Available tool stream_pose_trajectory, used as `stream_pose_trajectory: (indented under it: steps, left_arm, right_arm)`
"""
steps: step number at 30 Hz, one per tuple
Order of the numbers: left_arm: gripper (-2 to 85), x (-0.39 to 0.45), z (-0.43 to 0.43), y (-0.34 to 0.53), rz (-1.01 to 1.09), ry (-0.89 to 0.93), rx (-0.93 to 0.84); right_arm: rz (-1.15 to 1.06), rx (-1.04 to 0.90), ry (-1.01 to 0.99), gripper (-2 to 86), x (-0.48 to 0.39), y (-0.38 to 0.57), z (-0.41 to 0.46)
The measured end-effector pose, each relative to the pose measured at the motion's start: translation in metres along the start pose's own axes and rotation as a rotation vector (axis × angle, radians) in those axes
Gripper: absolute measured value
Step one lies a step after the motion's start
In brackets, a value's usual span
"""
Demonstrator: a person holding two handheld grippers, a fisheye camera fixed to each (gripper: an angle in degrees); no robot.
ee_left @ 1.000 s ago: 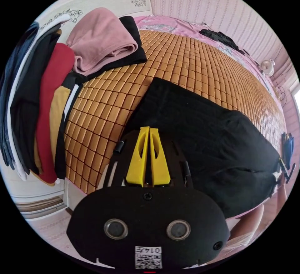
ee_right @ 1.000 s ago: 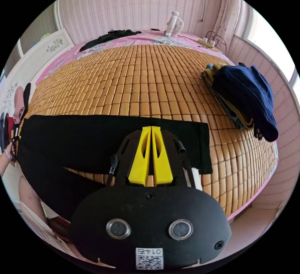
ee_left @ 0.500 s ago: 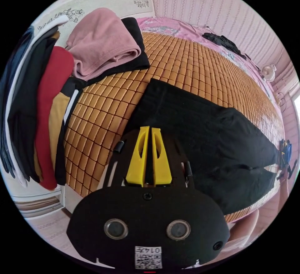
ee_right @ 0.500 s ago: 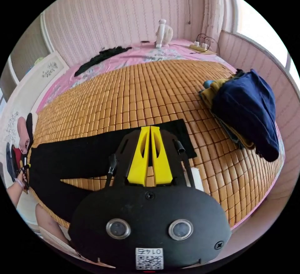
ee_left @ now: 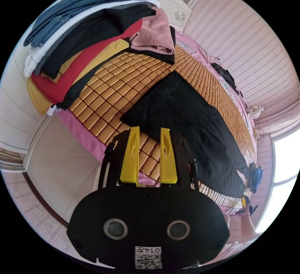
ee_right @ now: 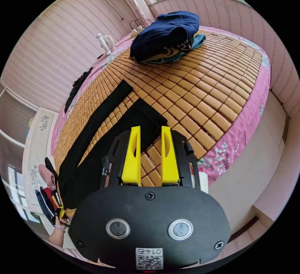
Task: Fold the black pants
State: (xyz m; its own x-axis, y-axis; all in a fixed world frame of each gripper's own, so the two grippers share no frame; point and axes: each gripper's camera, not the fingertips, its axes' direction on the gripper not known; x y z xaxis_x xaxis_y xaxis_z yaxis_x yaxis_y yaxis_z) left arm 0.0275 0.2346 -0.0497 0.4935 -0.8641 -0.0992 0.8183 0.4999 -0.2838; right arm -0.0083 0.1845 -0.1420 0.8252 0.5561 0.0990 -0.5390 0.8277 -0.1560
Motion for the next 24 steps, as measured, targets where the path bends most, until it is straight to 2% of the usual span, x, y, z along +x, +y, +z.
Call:
stream_pose_trajectory:
  steps: [2, 5, 9, 11, 14, 16, 18, 22, 24]
  left_arm:
    - [11.2, -0.005, -0.002, -0.007, -0.050, 0.022, 0.004]
    - [12.1, -0.011, -0.003, -0.017, -0.091, 0.044, -0.004]
    - [11.9, -0.012, 0.002, -0.026, -0.097, 0.017, -0.047]
    - [9.1, -0.010, 0.008, -0.029, -0.083, -0.059, -0.104]
    - [3.9, -0.003, 0.008, -0.031, 0.007, -0.141, -0.128]
    - [0.5, -0.003, 0.005, -0.036, 0.031, -0.123, -0.154]
    - [-0.4, -0.005, -0.008, -0.040, 0.040, -0.105, -0.149]
    - [-0.9, -0.022, -0.062, -0.037, 0.069, 0.078, -0.030]
    - [-1.0, -0.031, -0.070, -0.031, 0.086, 0.104, -0.054]
  right_arm:
    - [-0.042, -0.059, 0.053, 4.5, -0.007, -0.007, 0.001]
    - [-0.039, -0.082, -0.029, 2.0, -0.005, -0.013, -0.020]
    - [-0.094, 0.113, -0.250, 0.8, -0.008, 0.002, -0.098]
    - [-0.155, 0.166, -0.286, 0.6, -0.011, 0.018, -0.129]
    - [-0.187, 0.108, -0.145, 0.5, 0.000, 0.044, -0.140]
    - [-0.127, 0.011, -0.067, 0.4, 0.019, 0.059, -0.131]
    - [-0.100, 0.029, -0.053, 0.4, 0.024, 0.066, -0.136]
    - [-0.096, 0.023, -0.036, 0.5, 0.019, 0.068, -0.138]
    - [-0.088, -0.052, 0.002, 0.4, 0.015, 0.068, -0.126]
